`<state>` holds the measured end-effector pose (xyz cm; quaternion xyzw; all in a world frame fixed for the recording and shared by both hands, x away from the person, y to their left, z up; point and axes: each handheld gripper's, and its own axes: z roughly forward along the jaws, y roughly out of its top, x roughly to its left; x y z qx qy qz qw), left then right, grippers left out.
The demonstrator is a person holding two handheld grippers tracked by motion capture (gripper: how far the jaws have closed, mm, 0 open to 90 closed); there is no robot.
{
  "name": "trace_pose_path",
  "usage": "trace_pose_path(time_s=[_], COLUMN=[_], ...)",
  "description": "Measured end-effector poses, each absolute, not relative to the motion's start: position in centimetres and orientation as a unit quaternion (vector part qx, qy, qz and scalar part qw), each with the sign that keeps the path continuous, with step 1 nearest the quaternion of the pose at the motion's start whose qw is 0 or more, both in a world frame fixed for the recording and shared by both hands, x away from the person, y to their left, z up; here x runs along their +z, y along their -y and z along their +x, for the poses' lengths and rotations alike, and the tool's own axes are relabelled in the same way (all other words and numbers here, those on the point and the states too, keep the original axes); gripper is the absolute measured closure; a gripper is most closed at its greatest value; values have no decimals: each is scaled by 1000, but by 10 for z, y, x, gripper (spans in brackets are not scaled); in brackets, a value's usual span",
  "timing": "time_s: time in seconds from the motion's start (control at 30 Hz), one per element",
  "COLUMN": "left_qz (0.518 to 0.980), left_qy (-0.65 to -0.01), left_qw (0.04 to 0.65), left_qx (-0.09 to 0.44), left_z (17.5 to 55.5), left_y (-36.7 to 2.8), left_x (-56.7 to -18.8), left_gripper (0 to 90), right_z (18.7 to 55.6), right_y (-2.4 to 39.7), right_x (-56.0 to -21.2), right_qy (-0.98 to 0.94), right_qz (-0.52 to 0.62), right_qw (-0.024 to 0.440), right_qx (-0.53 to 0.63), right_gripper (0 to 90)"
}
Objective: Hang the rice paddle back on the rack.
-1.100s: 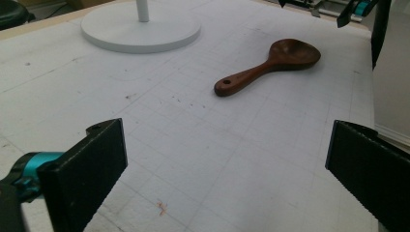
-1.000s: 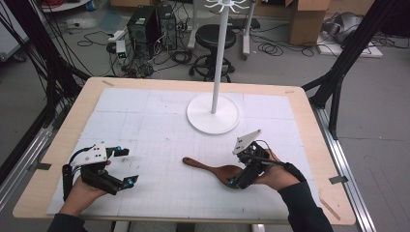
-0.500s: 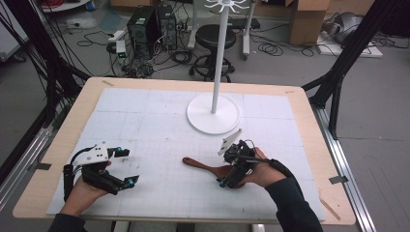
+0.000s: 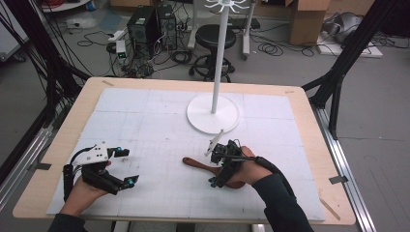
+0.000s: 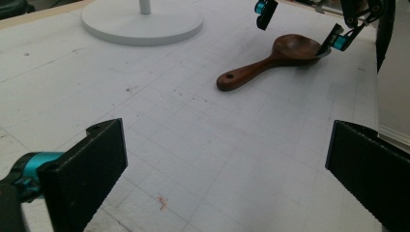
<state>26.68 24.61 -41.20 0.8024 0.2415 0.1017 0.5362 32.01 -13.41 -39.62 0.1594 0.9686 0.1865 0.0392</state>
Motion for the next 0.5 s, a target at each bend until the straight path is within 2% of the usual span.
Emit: trace_pose_path(time_s=[0.3,0.5], left_qz=[803,802], left_qy=[-238,-237], left_qw=[538,540], left_qx=[97,96], left_z=[266,266], left_y=[-246,-246], left_x=[-412,-412], left_gripper=[17,17], right_z=[324,327], right_y=[122,116], right_x=[-399,-401], right_qy=[-973,-976], right_qz=[157,151], right_qw=[39,32], right_qx=[164,153], right_gripper=[56,147])
